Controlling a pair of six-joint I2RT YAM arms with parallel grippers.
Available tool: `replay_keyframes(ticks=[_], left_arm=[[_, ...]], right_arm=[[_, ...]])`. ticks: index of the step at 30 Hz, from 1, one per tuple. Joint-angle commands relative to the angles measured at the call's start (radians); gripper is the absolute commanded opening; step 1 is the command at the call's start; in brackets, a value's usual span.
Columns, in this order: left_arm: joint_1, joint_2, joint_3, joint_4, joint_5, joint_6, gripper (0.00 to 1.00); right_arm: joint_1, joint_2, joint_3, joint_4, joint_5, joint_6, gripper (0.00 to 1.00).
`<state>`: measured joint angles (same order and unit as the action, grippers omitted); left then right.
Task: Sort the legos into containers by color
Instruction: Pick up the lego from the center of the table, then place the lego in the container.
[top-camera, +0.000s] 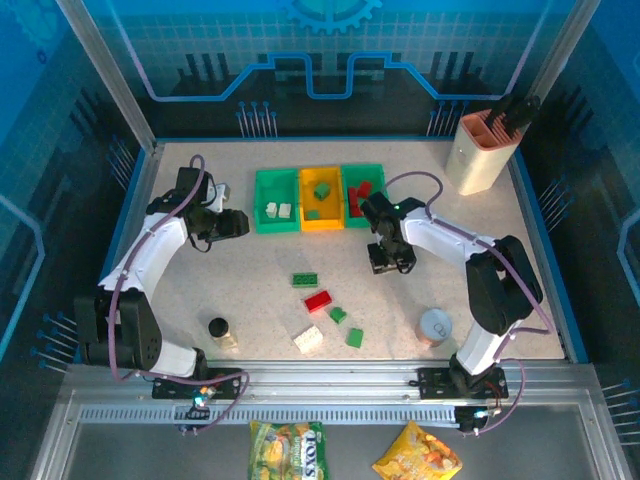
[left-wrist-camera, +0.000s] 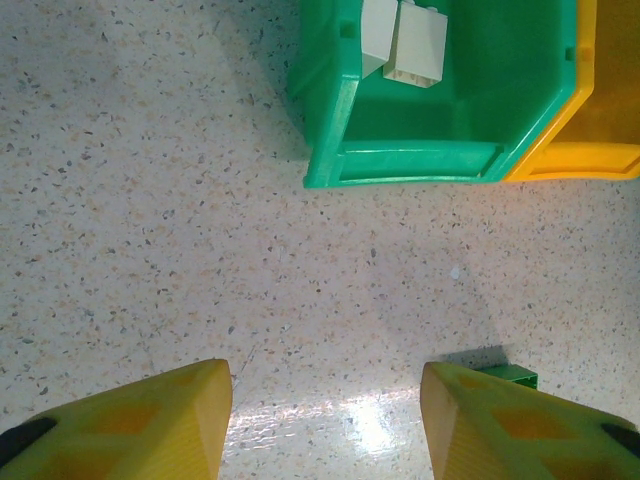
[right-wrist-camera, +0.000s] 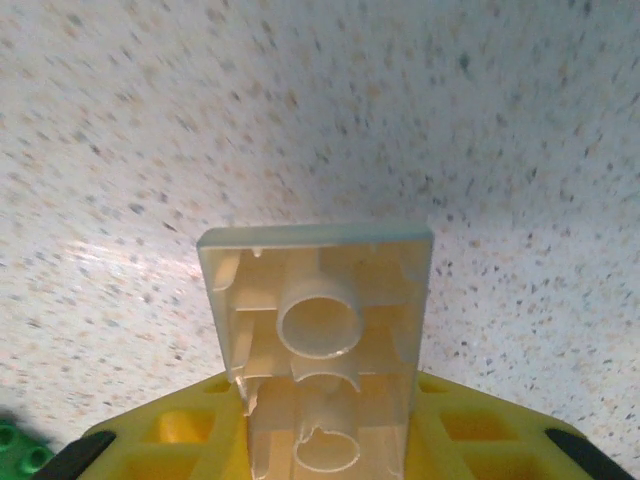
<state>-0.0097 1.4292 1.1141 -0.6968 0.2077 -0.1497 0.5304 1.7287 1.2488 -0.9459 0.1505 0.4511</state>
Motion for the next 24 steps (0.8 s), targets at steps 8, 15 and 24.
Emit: replay_keyframes(ticks=[8,15,24], left_arm=[[0.014,-0.012,-0.001,0.015,0.037,0.022,0.54],[0.013,-0.010,0.001,0.017,0.044,0.019,0.54],[0.013,-0.013,0.000,0.023,0.059,0.013,0.54]], right_arm=[[0.011,0.121,0.243,-0.085,0.005,-0.044,0.34],[0.036,0.207,0.420,-0.105,-0.031,-0.050,0.34],[0.082,0.303,0.563,0.051,-0.184,-0.009,0.34]])
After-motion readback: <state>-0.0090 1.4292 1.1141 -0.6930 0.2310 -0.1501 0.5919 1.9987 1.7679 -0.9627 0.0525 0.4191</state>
